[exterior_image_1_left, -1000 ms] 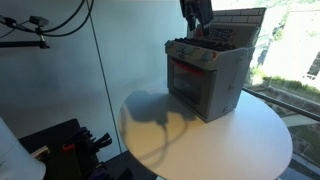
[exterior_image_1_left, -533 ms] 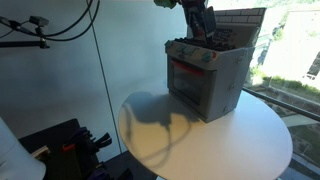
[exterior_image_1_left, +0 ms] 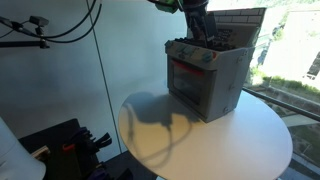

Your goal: Turn the knob on the far right to the right

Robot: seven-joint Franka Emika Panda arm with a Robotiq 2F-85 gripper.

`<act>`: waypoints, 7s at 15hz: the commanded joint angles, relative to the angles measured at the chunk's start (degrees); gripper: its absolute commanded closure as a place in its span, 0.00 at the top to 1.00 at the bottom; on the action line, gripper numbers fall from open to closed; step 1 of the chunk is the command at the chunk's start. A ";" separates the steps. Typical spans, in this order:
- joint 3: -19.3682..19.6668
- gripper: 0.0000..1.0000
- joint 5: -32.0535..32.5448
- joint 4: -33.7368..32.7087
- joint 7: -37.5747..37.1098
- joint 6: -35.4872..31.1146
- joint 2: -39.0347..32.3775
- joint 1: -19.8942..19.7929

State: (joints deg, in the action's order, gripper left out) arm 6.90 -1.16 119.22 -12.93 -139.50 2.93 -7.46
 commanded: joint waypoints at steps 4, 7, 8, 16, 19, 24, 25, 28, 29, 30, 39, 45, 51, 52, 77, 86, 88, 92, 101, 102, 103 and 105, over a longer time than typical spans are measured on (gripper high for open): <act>0.41 1.00 -0.99 0.74 0.56 -3.18 -1.69 -0.23; 0.51 1.00 -1.53 1.27 0.81 -6.18 -2.96 -0.16; 0.51 1.00 -1.70 1.34 0.87 -6.91 -3.32 -0.12; -0.04 1.00 -2.13 1.66 1.19 -11.70 -4.58 0.65; -0.21 1.00 -2.75 1.79 1.48 -12.25 -4.77 0.89; -0.48 1.00 -4.61 1.82 2.37 -13.27 -5.43 0.86; -0.52 1.00 -4.91 1.80 2.53 -13.51 -5.60 0.86; -0.63 1.00 -5.61 1.65 2.88 -13.81 -6.07 0.89; -0.69 1.00 -5.74 1.61 2.94 -13.86 -6.19 0.91; -0.72 1.00 -5.71 1.58 2.87 -13.94 -6.31 0.93; -0.88 0.68 -5.52 1.41 2.76 -14.26 -6.68 1.14; -0.75 0.62 -5.17 1.22 2.64 -14.96 -6.99 1.07; -0.65 0.32 -4.58 1.17 2.47 -16.46 -7.57 1.08; -0.64 0.24 -4.49 1.20 2.43 -16.71 -7.63 1.09; -0.94 0.05 -22.28 2.64 -2.68 -19.54 -7.05 0.89; -1.18 0.04 -36.90 3.65 -2.40 -23.34 -6.76 1.10; -1.36 0.04 -40.12 3.85 -2.03 -24.28 -6.72 1.20; -1.44 0.37 -42.38 4.14 -1.44 -24.85 -6.68 1.46; -0.81 0.99 -36.15 6.13 -2.04 -23.57 -4.87 1.30; -0.77 1.00 -34.77 6.45 -2.01 -23.10 -4.61 1.29; -0.77 1.00 -33.23 6.79 -1.83 -22.00 -4.15 1.24; -0.82 1.00 -30.26 7.55 -1.21 -19.24 -2.76 1.18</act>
State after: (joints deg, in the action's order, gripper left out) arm 5.88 -35.04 124.90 -14.60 -163.01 -3.27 -6.00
